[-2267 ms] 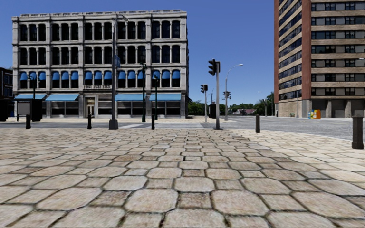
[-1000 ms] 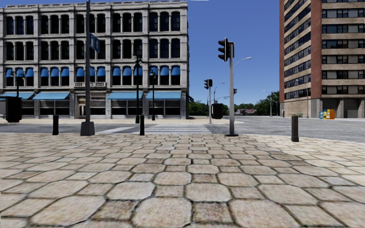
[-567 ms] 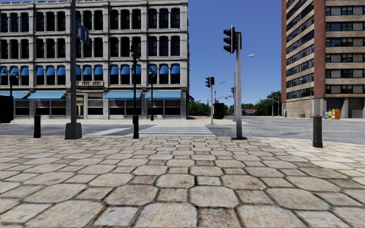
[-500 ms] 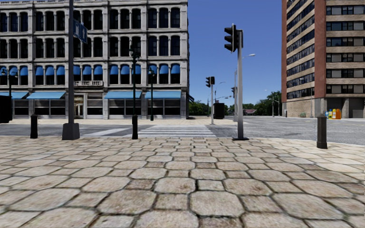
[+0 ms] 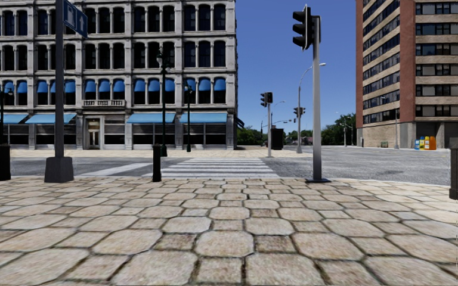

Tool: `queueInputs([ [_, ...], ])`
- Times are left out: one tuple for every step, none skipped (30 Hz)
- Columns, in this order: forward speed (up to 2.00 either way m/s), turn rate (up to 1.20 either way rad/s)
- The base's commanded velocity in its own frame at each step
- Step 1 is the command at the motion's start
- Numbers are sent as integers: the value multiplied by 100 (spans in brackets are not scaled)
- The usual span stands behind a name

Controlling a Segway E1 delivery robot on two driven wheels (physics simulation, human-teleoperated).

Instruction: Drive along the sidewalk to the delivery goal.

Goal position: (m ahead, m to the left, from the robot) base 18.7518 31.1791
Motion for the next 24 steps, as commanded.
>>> queueInputs([
  [200,0],
  [200,0],
  [200,0],
  [200,0],
  [200,0],
  [200,0],
  [200,0],
  [200,0],
  [200,0],
  [200,0],
  [200,0],
  [200,0],
  [200,0],
  [200,0],
  [200,0],
  [200,0],
  [200,0],
  [200,0],
  [200,0],
  [200,0],
  [200,0],
  [200,0],
  [200,0],
  [200,0],
])
